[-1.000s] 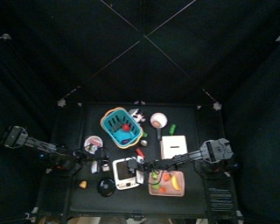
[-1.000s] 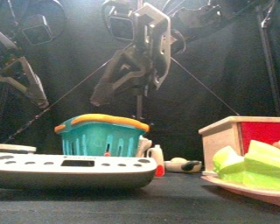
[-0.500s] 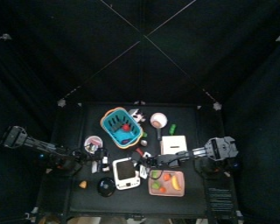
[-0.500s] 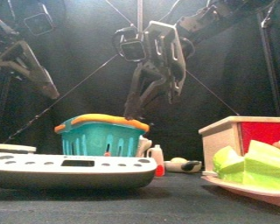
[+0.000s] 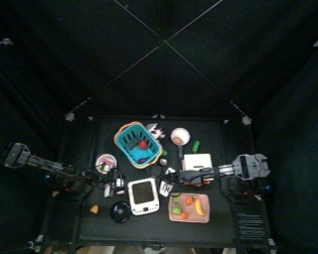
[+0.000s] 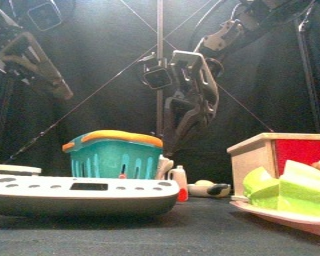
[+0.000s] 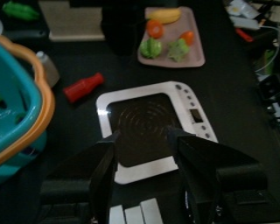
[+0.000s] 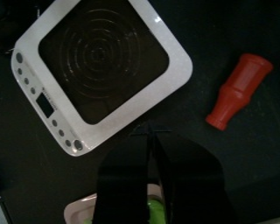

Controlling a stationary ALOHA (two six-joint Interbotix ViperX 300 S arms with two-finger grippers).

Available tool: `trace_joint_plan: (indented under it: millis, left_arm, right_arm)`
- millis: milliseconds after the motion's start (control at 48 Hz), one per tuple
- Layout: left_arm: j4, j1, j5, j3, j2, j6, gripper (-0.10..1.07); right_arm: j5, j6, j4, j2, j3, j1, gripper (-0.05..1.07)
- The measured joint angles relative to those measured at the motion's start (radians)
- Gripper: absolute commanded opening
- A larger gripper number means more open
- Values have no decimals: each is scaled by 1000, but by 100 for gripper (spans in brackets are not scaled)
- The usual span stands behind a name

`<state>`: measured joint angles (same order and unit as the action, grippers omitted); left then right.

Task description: Grab ketchup

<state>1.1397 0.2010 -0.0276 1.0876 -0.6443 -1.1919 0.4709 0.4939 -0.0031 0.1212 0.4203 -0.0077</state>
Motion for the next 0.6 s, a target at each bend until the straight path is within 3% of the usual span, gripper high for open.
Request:
trace_joint_plan:
  millis: [375,604]
  left_arm:
    - [25,-84,143,-3,0,2,83]
    - [-57,-97,81,34,-6,3,83]
  right_arm:
    - [-5,215,-258,0,6,-38,38]
    - [12,365,-433,55,5,-49,57]
